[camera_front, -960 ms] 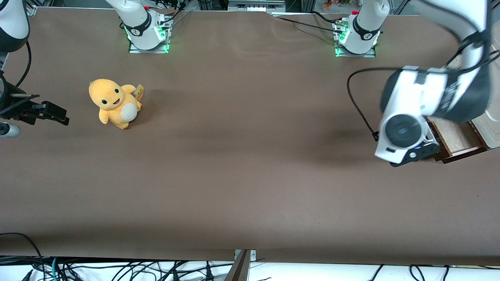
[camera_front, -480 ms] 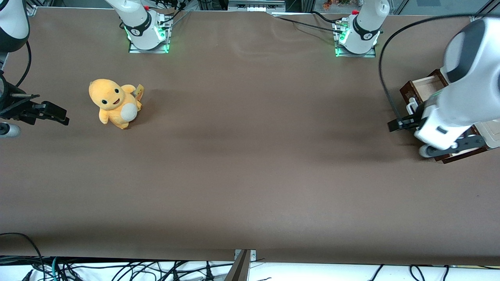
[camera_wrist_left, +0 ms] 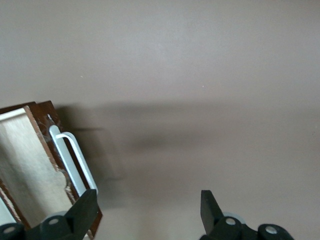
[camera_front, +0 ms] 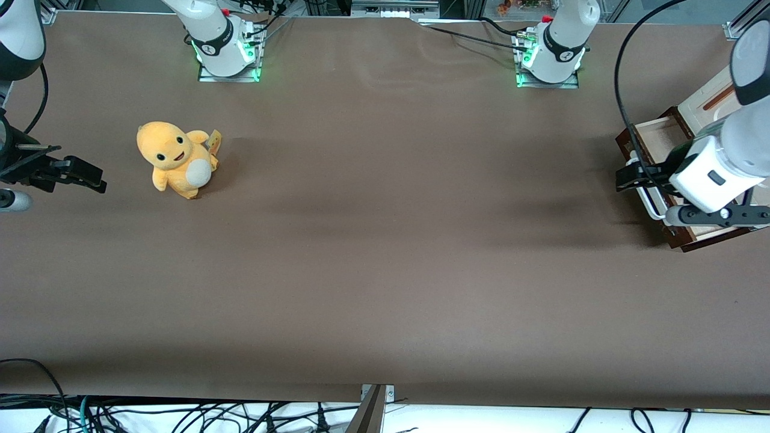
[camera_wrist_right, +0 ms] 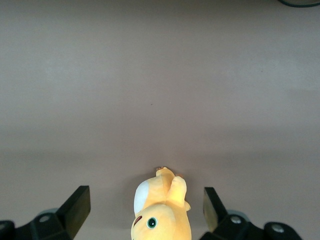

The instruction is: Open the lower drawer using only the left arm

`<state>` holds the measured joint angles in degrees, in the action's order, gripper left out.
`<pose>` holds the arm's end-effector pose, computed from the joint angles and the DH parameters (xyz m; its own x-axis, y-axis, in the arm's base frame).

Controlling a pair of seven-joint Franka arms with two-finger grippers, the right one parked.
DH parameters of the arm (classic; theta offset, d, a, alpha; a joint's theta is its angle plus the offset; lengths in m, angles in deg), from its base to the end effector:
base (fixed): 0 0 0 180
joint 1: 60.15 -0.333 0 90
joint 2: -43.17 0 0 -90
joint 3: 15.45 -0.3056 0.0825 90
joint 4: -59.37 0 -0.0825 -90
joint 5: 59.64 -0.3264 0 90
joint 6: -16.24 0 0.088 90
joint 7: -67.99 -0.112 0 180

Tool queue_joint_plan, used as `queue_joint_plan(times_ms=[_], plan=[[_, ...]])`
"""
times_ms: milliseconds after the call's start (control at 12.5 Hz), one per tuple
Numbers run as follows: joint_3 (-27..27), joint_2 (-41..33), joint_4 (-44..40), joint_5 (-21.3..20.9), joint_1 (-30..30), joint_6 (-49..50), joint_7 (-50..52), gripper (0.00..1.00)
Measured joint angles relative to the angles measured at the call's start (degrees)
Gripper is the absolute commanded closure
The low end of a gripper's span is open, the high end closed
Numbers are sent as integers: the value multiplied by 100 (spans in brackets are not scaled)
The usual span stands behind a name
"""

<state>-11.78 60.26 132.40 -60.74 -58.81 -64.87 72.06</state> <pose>0.5630 -0.0411 0.5585 0.9877 -0.0125 -0.1556 -0.0145 -0.9998 -0.0115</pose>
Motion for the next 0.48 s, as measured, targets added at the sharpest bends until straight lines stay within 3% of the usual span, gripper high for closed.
queue_joint_plan(times_ms=[480], plan=[[-454, -283, 15, 5, 0, 27, -666, 4]])
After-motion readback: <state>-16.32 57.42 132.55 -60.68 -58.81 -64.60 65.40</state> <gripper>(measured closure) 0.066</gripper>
